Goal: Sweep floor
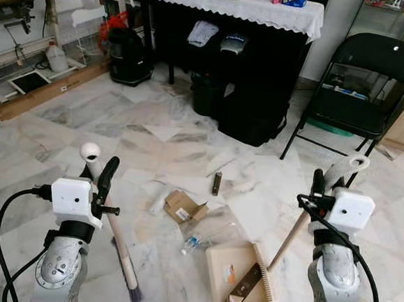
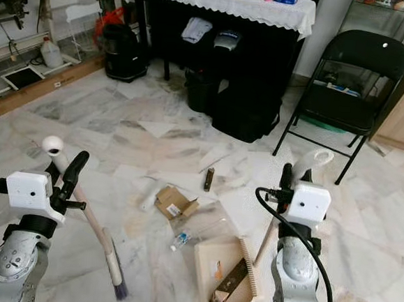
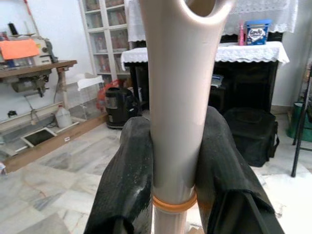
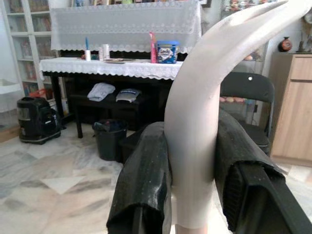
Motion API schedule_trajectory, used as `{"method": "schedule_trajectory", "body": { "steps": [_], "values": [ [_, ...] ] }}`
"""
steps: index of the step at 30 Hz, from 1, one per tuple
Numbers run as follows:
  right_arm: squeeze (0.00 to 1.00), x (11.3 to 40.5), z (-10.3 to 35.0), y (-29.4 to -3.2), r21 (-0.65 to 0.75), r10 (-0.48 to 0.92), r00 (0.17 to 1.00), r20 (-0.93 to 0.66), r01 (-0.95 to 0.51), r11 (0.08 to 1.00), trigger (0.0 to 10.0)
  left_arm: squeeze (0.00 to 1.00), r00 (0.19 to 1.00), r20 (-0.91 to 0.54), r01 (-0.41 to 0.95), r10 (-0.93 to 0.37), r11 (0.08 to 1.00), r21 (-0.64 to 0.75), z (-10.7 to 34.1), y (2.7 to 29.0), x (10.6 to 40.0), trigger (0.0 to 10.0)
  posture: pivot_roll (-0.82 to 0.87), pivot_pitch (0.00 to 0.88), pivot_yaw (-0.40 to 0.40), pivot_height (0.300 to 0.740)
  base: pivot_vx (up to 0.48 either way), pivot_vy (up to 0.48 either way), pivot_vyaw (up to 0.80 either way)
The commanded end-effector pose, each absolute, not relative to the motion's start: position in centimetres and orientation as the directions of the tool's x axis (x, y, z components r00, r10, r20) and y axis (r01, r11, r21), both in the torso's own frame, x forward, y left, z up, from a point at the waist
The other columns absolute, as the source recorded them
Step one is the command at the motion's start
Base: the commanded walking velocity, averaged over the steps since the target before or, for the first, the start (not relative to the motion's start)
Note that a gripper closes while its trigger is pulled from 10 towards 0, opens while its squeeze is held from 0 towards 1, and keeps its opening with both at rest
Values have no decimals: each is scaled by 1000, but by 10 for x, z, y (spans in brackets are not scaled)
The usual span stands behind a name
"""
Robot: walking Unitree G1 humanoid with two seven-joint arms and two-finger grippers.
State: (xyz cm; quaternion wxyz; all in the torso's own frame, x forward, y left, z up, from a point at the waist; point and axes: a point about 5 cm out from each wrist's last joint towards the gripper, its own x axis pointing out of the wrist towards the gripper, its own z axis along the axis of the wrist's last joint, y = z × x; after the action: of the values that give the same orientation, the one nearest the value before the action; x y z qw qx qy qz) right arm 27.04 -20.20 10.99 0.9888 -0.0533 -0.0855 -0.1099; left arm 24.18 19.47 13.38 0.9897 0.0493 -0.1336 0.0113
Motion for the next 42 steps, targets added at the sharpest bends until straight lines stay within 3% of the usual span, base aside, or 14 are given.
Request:
{"method": "schedule_trajectory", "body": {
  "steps": [1, 19, 42],
  "values": [
    [0, 271, 122, -200, -70, -210, 950, 230, 232, 970, 10000, 0, 956, 292, -46, 9, 992, 121, 138, 196, 241, 10000, -78, 0, 23, 740, 0, 0, 800],
    [0, 277, 124, -181, -5, -143, 959, 246, 149, 989, 10000, 0, 961, 276, -71, 21, 983, 171, 136, 202, 241, 10000, -44, 0, 29, 740, 0, 0, 800],
    [0, 277, 130, -185, -2, -126, 960, 248, 131, 991, 10000, 0, 962, 268, -104, 57, 981, 163, 132, 203, 237, 10000, -47, 0, 7, 740, 0, 0, 800]
  ]
}}
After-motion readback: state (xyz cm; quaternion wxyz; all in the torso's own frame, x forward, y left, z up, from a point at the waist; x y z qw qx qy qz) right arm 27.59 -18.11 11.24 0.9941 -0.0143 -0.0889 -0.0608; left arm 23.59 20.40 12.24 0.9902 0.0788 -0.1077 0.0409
